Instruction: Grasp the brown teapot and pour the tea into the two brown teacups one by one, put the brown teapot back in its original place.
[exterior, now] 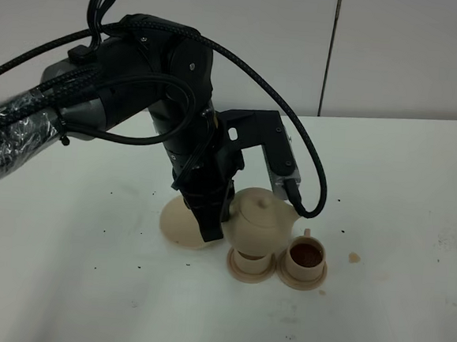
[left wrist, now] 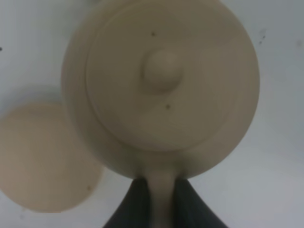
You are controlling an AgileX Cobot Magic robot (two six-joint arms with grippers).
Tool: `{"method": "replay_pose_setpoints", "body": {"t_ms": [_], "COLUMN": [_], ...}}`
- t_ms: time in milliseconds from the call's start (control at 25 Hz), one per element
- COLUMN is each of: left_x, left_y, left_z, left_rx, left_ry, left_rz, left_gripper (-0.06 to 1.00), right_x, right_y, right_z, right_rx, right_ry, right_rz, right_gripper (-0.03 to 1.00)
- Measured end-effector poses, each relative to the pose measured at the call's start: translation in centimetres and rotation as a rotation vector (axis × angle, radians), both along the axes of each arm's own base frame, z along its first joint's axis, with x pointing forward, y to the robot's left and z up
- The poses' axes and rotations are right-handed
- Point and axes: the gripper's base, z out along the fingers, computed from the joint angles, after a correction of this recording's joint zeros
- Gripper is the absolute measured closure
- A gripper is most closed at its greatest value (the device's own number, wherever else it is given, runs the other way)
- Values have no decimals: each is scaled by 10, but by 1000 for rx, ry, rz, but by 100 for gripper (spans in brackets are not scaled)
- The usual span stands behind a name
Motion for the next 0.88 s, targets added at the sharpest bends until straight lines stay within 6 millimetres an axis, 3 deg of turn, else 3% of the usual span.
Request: {"method": "replay_pose_setpoints", "body": {"t_ms": [440, 720, 880], "left_x": [9, 9, 7], "left_y": [15, 41, 59], "left_z": [-2, -17, -14], "left_rx": [50, 98, 111], "left_ry": [-27, 29, 27], "left_rz": [-30, -27, -30], "left_gripper": [77, 77, 77], "right_x": [0, 0, 0], "right_y": [0, 0, 0], "right_z": [0, 0, 0], "right_rx": [0, 0, 0], "right_ry": [0, 0, 0], "right_rz": [0, 0, 0], "right_gripper": [62, 62, 62]}}
